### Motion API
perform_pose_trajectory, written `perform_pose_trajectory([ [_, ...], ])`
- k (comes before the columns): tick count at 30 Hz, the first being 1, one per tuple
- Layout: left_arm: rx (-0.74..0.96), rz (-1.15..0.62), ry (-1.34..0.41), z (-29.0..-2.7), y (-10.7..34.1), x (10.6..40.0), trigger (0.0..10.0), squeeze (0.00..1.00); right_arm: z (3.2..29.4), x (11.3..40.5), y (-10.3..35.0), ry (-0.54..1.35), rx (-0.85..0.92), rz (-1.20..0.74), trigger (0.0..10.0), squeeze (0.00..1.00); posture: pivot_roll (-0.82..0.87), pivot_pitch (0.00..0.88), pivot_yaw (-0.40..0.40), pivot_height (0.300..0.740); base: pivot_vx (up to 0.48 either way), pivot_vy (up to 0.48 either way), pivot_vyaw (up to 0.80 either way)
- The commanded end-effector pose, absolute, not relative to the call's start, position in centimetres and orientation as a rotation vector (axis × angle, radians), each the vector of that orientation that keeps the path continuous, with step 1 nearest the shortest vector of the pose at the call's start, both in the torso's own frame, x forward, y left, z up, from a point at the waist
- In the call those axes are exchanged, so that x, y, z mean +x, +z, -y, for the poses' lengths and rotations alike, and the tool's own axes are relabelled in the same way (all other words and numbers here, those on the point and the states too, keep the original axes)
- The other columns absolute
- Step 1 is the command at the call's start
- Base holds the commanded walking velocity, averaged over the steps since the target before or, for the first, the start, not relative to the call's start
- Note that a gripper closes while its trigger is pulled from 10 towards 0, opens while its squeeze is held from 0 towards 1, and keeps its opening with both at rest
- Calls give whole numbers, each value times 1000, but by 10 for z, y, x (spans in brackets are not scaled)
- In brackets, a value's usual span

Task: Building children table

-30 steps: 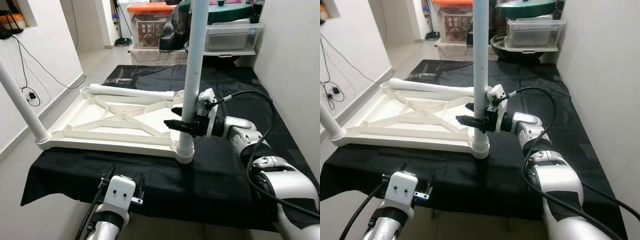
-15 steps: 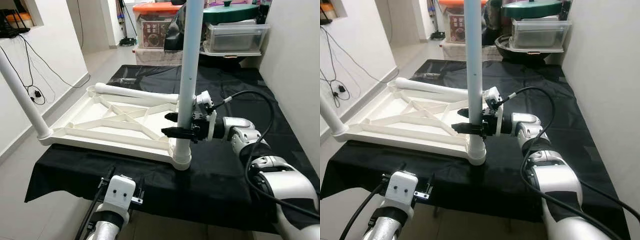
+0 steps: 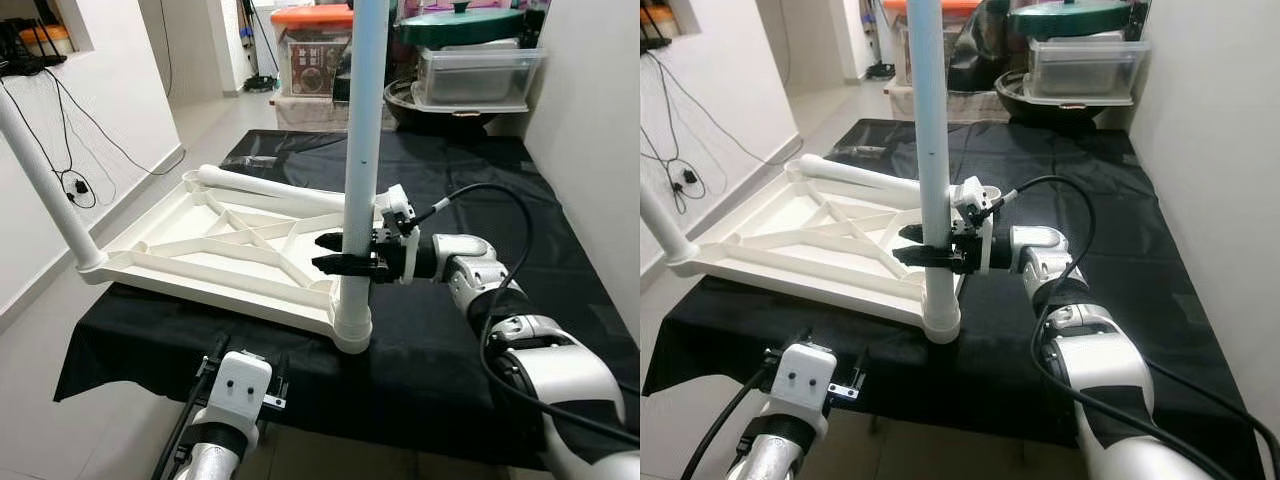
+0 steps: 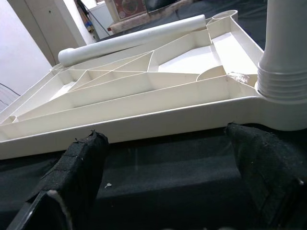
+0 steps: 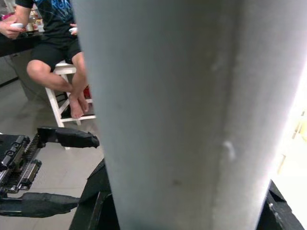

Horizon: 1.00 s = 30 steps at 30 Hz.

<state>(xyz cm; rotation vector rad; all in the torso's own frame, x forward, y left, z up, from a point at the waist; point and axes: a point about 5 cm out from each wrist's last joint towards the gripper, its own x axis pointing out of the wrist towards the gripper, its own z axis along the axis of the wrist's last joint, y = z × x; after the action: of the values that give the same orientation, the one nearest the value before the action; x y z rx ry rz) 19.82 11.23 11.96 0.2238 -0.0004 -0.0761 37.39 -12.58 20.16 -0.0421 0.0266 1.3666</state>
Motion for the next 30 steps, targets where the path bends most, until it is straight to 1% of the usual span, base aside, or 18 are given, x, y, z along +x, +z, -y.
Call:
perform_pose_trajectory([
  [1, 232, -2, -78, -113, 120, 197, 10000, 0, 121, 372, 191, 1349, -13, -51, 0, 0, 88, 0, 16, 740, 0, 0, 0],
  [5, 233, -2, -77, -113, 120, 197, 10000, 0, 125, 375, 186, 1238, -2, -31, 0, 0, 88, 0, 16, 740, 0, 0, 0],
  [6, 233, -2, -75, -113, 120, 197, 10000, 0, 129, 379, 183, 1123, -12, -20, 0, 0, 88, 0, 16, 740, 0, 0, 0],
  [7, 233, -2, -75, -113, 120, 197, 10000, 0, 129, 379, 183, 1123, -12, -20, 0, 0, 88, 0, 16, 740, 0, 0, 0],
  [8, 234, -2, -74, -114, 119, 197, 10000, 0, 135, 383, 179, 980, -28, -13, 0, 0, 88, 0, 16, 740, 0, 0, 0],
  [10, 234, -2, -74, -114, 119, 197, 10000, 0, 135, 383, 179, 980, -28, -13, 0, 0, 88, 0, 16, 740, 0, 0, 0],
  [11, 235, 0, -74, -113, 120, 199, 10000, 0, 153, 394, 171, 576, -28, -49, 0, 0, 73, 0, 18, 740, 0, 0, 0],
  [12, 235, 0, -74, -113, 120, 199, 10000, 0, 153, 394, 171, 576, -28, -49, 0, 0, 73, 0, 18, 740, 0, 0, 0],
  [14, 235, 2, -76, -113, 120, 199, 10000, 0, 170, 399, 164, 247, -51, -83, 0, 0, 69, 0, 21, 740, 0, 0, 0],
  [16, 235, 2, -76, -113, 120, 199, 10000, 0, 170, 399, 164, 247, -51, -83, 0, 0, 69, 0, 21, 740, 0, 0, 0],
  [18, 234, 3, -81, -112, 119, 200, 10000, 0, 186, 397, 159, -92, -63, -93, 0, 0, 65, 0, 24, 740, 0, 0, 0],
  [19, 234, 3, -82, -112, 119, 200, 10000, 0, 189, 394, 159, -198, -63, -87, 0, 0, 65, 0, 24, 740, 0, 0, 0],
  [24, 235, 3, -85, -112, 119, 200, 10000, 0, 184, 388, 158, -374, -10, -67, 0, 0, 66, 0, 22, 740, 0, 0, 0],
  [25, 235, 4, -85, -111, 119, 200, 10000, 0, 173, 385, 154, -457, 39, -78, 0, 0, 71, 0, 20, 740, 0, 0, 0],
  [26, 235, 4, -85, -111, 119, 200, 10000, 0, 173, 385, 154, -457, 39, -78, 0, 0, 71, 0, 20, 740, 0, 0, 0],
  [28, 235, 7, -85, -111, 119, 201, 10000, 0, 152, 383, 148, -483, 105, -112, 0, 0, 76, 0, 17, 740, 0, 0, 0],
  [29, 235, 8, -84, -111, 119, 201, 10000, 0, 143, 383, 148, -475, 101, -110, 5725, 0, 77, 0, 16, 740, 0, 0, 0],
  [30, 235, 8, -84, -111, 119, 201, 10000, 0, 143, 383, 148, -475, 101, -110, 5725, 0, 77, 0, 16, 740, 0, 0, 0],
])
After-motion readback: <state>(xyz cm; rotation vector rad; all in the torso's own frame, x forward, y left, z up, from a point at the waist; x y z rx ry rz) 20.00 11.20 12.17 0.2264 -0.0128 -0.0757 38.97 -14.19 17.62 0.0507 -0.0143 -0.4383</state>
